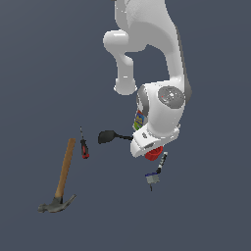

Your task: Pick up a designated object from a clutter of objects.

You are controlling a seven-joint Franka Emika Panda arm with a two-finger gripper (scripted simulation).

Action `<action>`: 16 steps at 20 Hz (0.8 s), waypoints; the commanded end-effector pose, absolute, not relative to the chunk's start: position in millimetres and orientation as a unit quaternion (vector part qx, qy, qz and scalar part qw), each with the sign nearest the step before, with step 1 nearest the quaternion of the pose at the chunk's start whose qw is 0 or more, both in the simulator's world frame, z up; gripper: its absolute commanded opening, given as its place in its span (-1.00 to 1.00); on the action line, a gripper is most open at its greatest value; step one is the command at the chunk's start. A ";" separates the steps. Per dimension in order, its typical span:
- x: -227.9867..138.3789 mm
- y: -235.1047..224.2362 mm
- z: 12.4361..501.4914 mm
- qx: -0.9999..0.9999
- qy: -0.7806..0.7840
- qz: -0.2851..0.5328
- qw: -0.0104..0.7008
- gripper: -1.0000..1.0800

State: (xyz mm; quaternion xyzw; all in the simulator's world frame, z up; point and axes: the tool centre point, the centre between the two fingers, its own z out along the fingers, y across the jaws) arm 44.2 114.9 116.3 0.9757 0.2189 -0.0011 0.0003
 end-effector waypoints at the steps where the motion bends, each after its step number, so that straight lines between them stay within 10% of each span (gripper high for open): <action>1: 42.4 116.6 141.3 0.976 0.219 0.000 0.000 -1.00; 16: 27.4 128.3 315.5 0.976 0.220 0.000 0.000 -1.00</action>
